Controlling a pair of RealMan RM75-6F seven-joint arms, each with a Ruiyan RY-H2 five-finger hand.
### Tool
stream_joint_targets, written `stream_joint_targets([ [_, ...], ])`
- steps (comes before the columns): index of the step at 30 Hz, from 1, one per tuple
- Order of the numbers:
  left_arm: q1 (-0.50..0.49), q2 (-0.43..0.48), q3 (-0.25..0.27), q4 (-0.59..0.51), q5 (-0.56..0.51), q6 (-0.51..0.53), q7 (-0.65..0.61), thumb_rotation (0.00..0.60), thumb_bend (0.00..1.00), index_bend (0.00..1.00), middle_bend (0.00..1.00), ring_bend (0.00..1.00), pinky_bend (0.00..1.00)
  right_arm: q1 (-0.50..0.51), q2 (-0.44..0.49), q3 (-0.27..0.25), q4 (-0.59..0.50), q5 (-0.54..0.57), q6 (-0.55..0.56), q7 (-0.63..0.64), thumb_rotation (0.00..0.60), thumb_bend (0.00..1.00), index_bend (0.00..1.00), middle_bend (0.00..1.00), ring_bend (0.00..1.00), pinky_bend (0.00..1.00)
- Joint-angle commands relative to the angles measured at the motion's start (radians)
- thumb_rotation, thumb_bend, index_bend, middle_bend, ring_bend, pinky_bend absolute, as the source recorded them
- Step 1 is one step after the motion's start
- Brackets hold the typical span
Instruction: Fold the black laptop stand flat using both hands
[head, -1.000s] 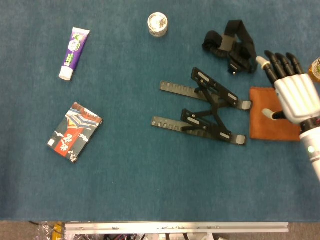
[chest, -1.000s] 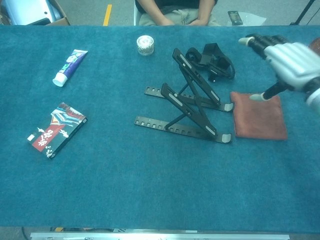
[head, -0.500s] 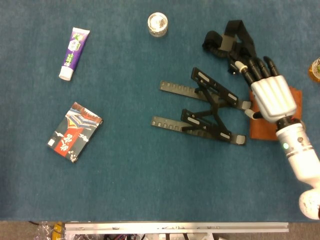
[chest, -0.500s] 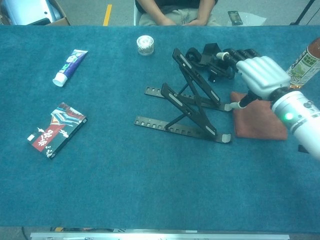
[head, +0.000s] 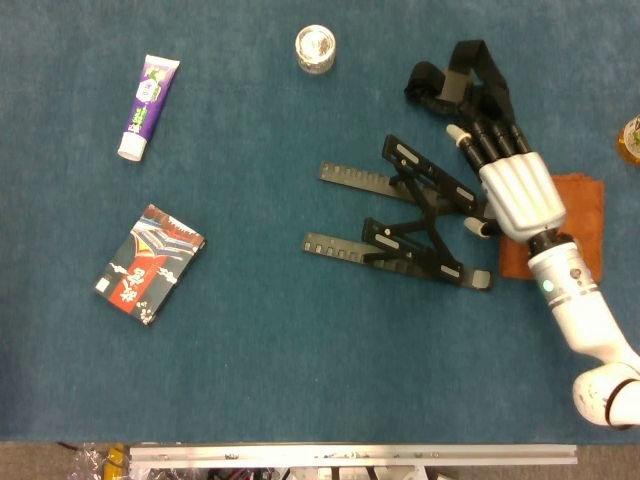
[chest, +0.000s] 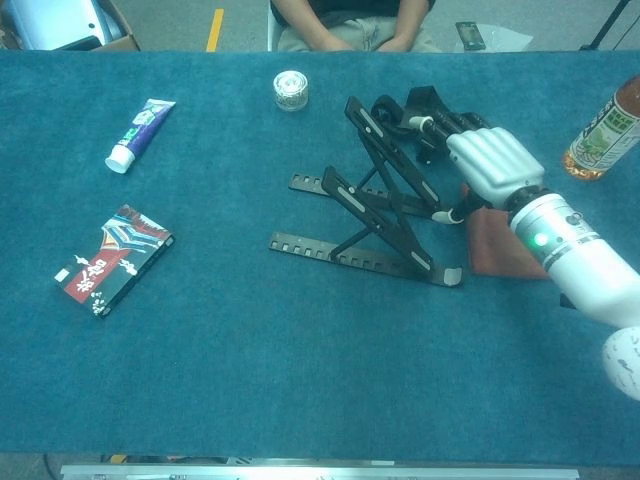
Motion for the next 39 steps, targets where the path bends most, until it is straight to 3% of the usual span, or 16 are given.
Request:
stream_joint_targets([
  [1, 0.0, 0.001, -0.001, -0.001, 0.001, 0.001, 0.001, 0.6, 0.13, 0.0, 0.0, 0.0, 0.0, 0.006, -0.032, 0.011, 0.041, -0.014, -0.004, 0.075, 0.582, 0.0, 0.0, 0.0, 0.0, 0.0],
  [4, 0.001, 0.003, -0.001, -0.002, 0.0, 0.002, 0.002, 0.6, 0.13, 0.0, 0.0, 0.0, 0.0, 0.009, -0.052, 0.014, 0.076, -0.031, -0.006, 0.156, 0.548, 0.0, 0.0, 0.0, 0.0, 0.0],
  [15, 0.004, 0.001, 0.001, 0.005, -0.002, 0.002, -0.006, 0.6, 0.13, 0.0, 0.0, 0.0, 0.0, 0.015, -0.104, 0.004, 0.205, -0.067, -0.021, 0.291, 0.548, 0.0, 0.0, 0.0, 0.0, 0.0],
  [22, 0.005, 0.003, 0.0, 0.006, -0.005, 0.003, -0.003, 0.6, 0.13, 0.0, 0.0, 0.0, 0.0, 0.064, -0.156, 0.022, 0.343, -0.109, -0.037, 0.39, 0.549, 0.0, 0.0, 0.0, 0.0, 0.0],
  [34, 0.015, 0.008, -0.001, 0.003, -0.017, 0.015, 0.002, 0.6, 0.13, 0.0, 0.0, 0.0, 0.0, 0.214, -0.255, 0.107, 0.563, -0.095, -0.125, 0.42, 0.554, 0.0, 0.0, 0.0, 0.0, 0.0],
  [39, 0.02, 0.012, 0.0, 0.001, -0.016, 0.02, 0.001, 0.6, 0.13, 0.0, 0.0, 0.0, 0.0, 0.247, -0.266, 0.124, 0.585, -0.08, -0.152, 0.408, 0.566, 0.0, 0.0, 0.0, 0.0, 0.0],
])
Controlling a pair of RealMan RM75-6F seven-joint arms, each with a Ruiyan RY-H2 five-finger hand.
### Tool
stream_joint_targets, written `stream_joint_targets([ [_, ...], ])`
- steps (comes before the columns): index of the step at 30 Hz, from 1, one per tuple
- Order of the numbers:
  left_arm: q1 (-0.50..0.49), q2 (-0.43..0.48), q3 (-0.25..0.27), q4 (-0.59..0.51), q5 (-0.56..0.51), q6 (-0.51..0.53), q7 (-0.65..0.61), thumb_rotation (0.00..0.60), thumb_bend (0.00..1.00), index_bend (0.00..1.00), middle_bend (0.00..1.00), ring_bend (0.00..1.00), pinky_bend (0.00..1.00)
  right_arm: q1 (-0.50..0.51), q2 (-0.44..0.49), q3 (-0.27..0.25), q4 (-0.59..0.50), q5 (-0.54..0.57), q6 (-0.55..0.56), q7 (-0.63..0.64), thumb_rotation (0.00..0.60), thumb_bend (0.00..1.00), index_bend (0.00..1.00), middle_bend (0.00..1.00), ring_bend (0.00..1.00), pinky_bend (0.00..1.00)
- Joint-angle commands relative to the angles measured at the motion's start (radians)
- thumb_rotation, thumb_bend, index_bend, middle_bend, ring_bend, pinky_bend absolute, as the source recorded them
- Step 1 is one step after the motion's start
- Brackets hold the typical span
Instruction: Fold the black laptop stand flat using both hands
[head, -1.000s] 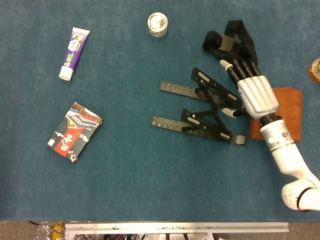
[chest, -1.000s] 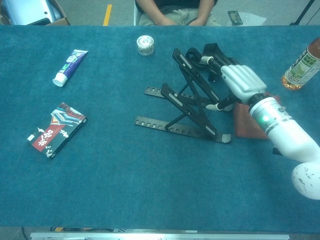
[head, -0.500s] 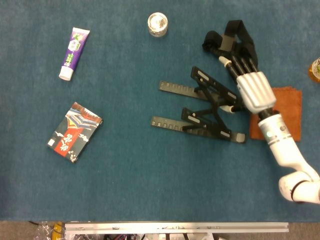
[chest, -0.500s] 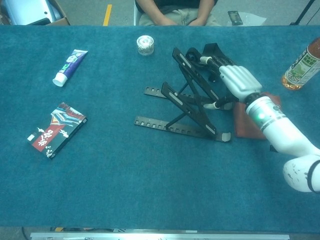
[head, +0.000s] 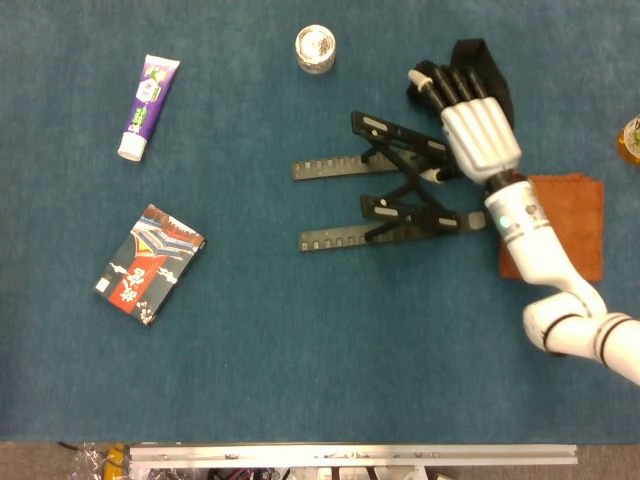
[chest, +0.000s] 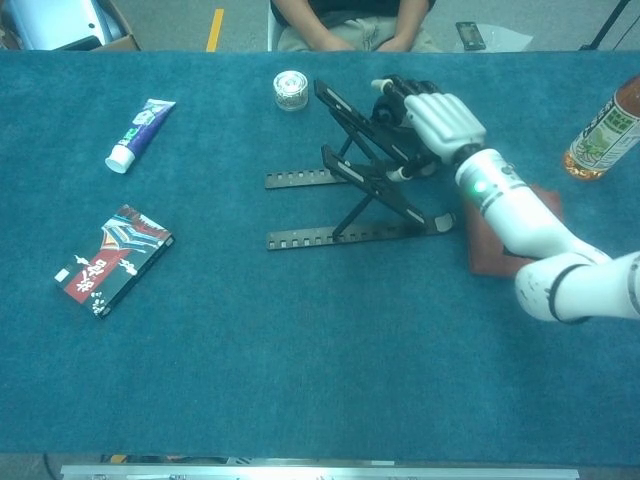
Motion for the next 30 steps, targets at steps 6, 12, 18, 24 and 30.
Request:
stream_joint_targets([
  [6, 0.008, 0.004, 0.004, 0.0, 0.006, 0.007, -0.007, 0.6, 0.13, 0.0, 0.0, 0.0, 0.0, -0.036, 0.103, -0.028, -0.173, 0.001, 0.001, -0.017, 0.6, 0.0, 0.0, 0.0, 0.0, 0.0],
  [12, 0.004, 0.002, 0.006, -0.005, 0.019, 0.004, 0.0, 0.6, 0.13, 0.0, 0.0, 0.0, 0.0, -0.102, 0.264, -0.05, -0.43, 0.0, 0.041, -0.031, 0.6, 0.0, 0.0, 0.0, 0.0, 0.0],
  [18, 0.002, 0.002, 0.006, -0.02, 0.029, 0.007, 0.017, 0.6, 0.13, 0.0, 0.0, 0.0, 0.0, -0.151, 0.455, -0.06, -0.72, -0.008, 0.074, -0.037, 0.6, 0.0, 0.0, 0.0, 0.0, 0.0],
  [24, -0.001, 0.003, 0.006, -0.038, 0.035, 0.006, 0.036, 0.6, 0.13, 0.0, 0.0, 0.0, 0.0, -0.177, 0.598, -0.065, -0.917, -0.046, 0.098, 0.014, 0.6, 0.0, 0.0, 0.0, 0.0, 0.0],
  [30, -0.004, 0.003, 0.005, -0.052, 0.036, 0.005, 0.052, 0.6, 0.13, 0.0, 0.0, 0.0, 0.0, -0.173, 0.684, -0.1, -1.025, -0.151, 0.088, 0.17, 0.6, 0.0, 0.0, 0.0, 0.0, 0.0],
])
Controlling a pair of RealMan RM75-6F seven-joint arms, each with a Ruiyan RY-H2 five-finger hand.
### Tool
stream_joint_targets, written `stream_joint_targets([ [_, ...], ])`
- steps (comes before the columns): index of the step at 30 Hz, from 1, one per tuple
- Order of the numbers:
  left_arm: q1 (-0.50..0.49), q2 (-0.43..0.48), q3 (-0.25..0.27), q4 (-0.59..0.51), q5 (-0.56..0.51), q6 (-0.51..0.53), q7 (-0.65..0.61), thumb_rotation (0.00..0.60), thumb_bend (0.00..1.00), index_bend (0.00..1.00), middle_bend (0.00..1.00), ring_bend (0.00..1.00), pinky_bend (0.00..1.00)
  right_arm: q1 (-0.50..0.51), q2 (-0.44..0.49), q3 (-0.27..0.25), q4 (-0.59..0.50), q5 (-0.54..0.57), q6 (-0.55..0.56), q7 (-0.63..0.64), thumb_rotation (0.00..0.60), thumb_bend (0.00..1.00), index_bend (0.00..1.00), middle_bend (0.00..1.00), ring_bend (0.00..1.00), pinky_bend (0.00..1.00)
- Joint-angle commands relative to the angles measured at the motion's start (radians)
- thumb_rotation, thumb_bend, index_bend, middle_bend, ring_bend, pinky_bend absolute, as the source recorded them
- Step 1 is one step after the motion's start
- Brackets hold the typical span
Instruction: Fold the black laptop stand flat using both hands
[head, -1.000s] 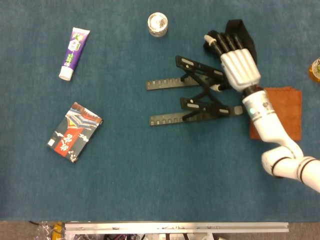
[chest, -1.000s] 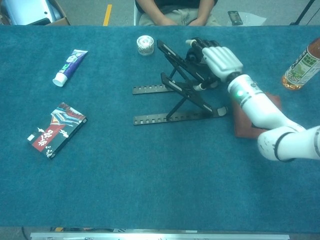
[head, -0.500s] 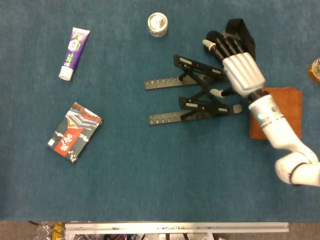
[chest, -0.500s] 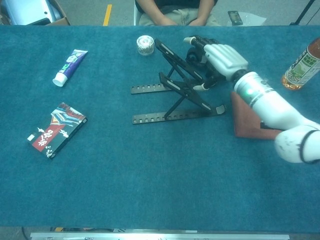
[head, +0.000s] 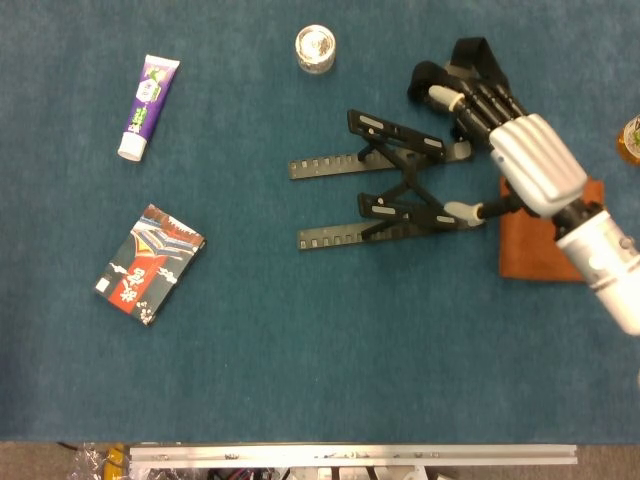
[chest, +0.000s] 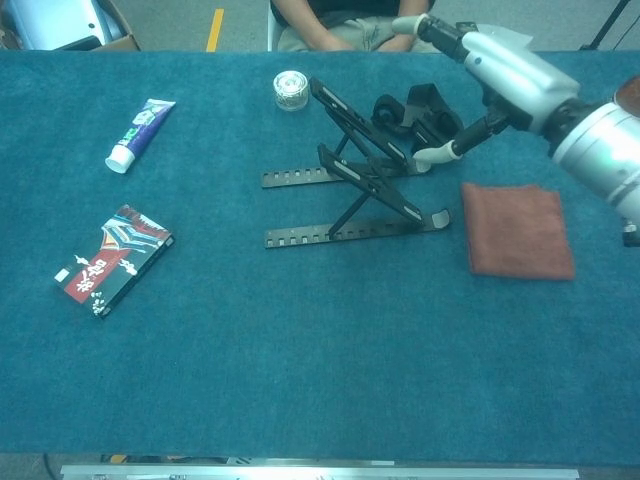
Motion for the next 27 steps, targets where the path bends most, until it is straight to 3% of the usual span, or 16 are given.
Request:
stream_joint_targets([
  [1, -0.002, 0.001, 0.0, -0.006, 0.0, -0.002, 0.006, 0.6, 0.13, 0.0, 0.0, 0.0, 0.0, 0.001, 0.054, -0.031, -0.069, -0.085, -0.006, 0.127, 0.6, 0.0, 0.0, 0.0, 0.0, 0.0],
  [12, 0.006, 0.013, 0.0, -0.02, 0.004, 0.014, 0.012, 0.6, 0.13, 0.0, 0.0, 0.0, 0.0, 0.102, 0.02, -0.082, -0.08, -0.213, -0.092, 0.274, 0.6, 0.0, 0.0, 0.0, 0.0, 0.0],
  [27, 0.011, 0.017, 0.0, -0.011, -0.003, 0.016, 0.0, 0.6, 0.13, 0.0, 0.0, 0.0, 0.0, 0.225, -0.121, -0.101, -0.027, -0.235, -0.172, 0.358, 0.6, 0.0, 0.0, 0.0, 0.0, 0.0],
])
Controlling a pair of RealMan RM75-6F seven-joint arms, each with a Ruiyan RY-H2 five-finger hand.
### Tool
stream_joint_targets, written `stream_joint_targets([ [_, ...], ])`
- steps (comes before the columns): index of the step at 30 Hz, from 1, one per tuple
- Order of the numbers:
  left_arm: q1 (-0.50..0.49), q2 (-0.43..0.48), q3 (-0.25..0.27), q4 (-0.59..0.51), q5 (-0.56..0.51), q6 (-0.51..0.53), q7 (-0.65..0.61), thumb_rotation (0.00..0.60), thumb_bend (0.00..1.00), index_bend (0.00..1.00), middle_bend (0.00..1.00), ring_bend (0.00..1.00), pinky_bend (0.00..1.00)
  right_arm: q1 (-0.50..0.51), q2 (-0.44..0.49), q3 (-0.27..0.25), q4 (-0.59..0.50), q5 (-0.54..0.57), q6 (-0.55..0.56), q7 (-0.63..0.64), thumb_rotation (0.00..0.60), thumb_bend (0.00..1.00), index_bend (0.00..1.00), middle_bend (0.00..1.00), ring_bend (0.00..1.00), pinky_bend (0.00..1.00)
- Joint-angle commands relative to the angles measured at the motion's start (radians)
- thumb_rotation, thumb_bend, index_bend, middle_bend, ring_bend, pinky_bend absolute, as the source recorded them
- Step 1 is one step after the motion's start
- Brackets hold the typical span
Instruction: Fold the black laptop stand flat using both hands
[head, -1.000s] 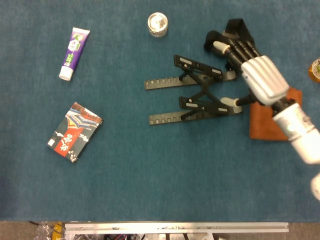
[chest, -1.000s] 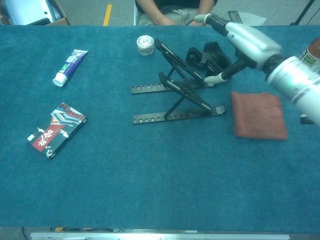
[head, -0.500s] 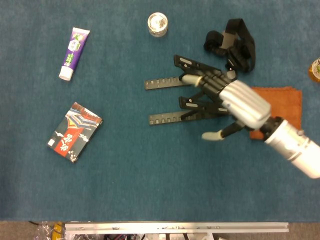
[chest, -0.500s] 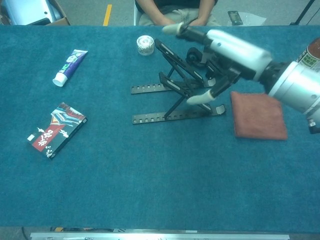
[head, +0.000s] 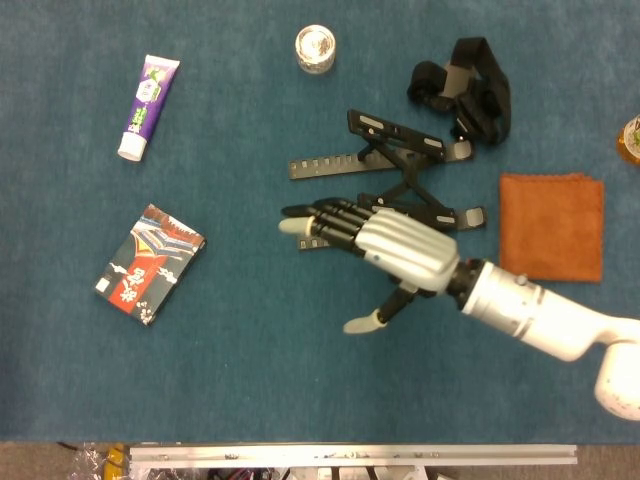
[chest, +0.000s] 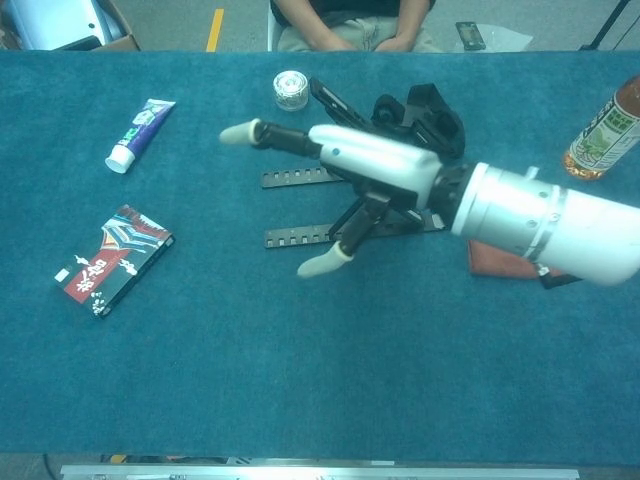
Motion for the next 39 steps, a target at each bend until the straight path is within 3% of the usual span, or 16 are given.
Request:
stream_joint_targets([
  [1, -0.001, -0.001, 0.0, 0.003, -0.003, -0.003, -0.001, 0.6, 0.13, 0.0, 0.0, 0.0, 0.0, 0.017, -0.032, -0.009, 0.02, 0.01, -0.021, 0.0, 0.6, 0.0, 0.0, 0.0, 0.0, 0.0],
  [9, -0.001, -0.004, 0.001, 0.016, -0.011, -0.011, -0.013, 0.6, 0.13, 0.0, 0.0, 0.0, 0.0, 0.04, -0.13, -0.037, 0.116, 0.059, -0.074, -0.055, 0.6, 0.0, 0.0, 0.0, 0.0, 0.0],
  [16, 0.003, 0.004, 0.002, 0.033, -0.023, -0.016, -0.042, 0.6, 0.13, 0.0, 0.0, 0.0, 0.0, -0.003, -0.248, -0.028, 0.267, 0.14, -0.025, -0.292, 0.6, 0.0, 0.0, 0.0, 0.0, 0.0],
  [21, 0.005, 0.002, 0.003, 0.046, -0.025, -0.019, -0.057, 0.6, 0.13, 0.0, 0.0, 0.0, 0.0, -0.041, -0.298, -0.027, 0.307, 0.184, 0.022, -0.436, 0.6, 0.0, 0.0, 0.0, 0.0, 0.0],
  [30, 0.005, -0.005, 0.006, 0.061, -0.021, -0.025, -0.071, 0.6, 0.13, 0.0, 0.0, 0.0, 0.0, -0.11, -0.296, -0.016, 0.277, 0.234, 0.127, -0.633, 0.6, 0.0, 0.0, 0.0, 0.0, 0.0],
  [39, 0.004, -0.013, 0.009, 0.073, -0.012, -0.03, -0.084, 0.6, 0.13, 0.0, 0.0, 0.0, 0.0, -0.189, -0.214, -0.027, 0.167, 0.264, 0.222, -0.758, 0.6, 0.0, 0.0, 0.0, 0.0, 0.0],
])
